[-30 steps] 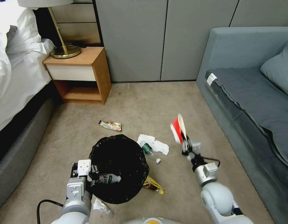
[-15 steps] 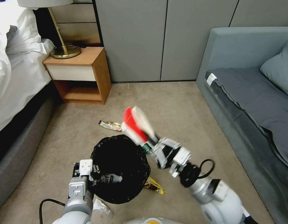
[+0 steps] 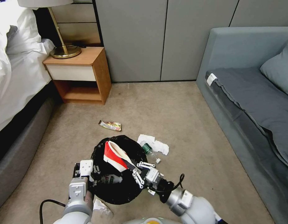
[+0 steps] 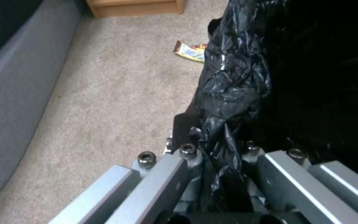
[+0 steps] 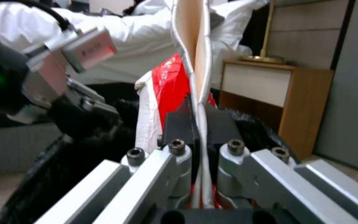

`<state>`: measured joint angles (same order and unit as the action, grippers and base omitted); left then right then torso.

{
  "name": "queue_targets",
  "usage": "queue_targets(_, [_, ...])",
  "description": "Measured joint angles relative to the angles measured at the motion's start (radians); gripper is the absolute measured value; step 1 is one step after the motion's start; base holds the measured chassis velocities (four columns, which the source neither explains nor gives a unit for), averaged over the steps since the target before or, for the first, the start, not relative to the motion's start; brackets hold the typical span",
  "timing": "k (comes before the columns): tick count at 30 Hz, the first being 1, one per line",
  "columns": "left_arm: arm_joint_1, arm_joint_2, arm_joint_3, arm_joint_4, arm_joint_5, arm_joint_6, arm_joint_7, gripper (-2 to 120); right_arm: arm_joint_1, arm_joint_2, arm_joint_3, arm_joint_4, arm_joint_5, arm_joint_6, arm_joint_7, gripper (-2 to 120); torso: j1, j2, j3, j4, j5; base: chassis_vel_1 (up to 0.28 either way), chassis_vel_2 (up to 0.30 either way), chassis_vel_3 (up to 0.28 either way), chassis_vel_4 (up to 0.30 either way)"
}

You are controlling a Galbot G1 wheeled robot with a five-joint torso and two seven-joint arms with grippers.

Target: Pick up the trash bin, then pick up the garbage from the floor and place it into the trash bin.

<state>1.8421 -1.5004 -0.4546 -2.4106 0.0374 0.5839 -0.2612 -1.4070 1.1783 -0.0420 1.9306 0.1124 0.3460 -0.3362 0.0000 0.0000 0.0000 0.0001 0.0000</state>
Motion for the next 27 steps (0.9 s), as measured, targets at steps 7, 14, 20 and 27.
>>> queue_targets(7, [0.001,0.001,0.000,-0.005,0.000,0.000,0.000,1,0.002,0.004,-0.009,-0.012,-0.009,-0.015,0.017,15,0.000,0.000,0.000,-0.0001,-0.0001,0.000,0.000,0.000,0.000])
queue_targets(14, [-0.004,0.002,0.000,-0.005,0.000,0.001,0.001,1,-0.016,-0.002,-0.011,-0.001,-0.022,-0.016,0.020,43,0.000,0.000,0.000,-0.0001,0.0000,0.000,0.000,0.000,0.000])
queue_targets(20, [-0.008,0.011,-0.002,-0.005,-0.003,0.002,0.001,1,-0.027,-0.012,-0.008,0.013,-0.026,-0.019,0.021,64,0.000,0.000,0.000,-0.0001,0.0000,0.000,0.000,0.000,0.000])
queue_targets(27, [-0.011,0.011,-0.002,-0.005,-0.003,0.003,0.001,1,-0.029,-0.021,-0.007,0.018,-0.036,-0.020,0.022,89,0.000,0.000,0.000,-0.0001,0.0001,0.000,0.000,0.000,0.000])
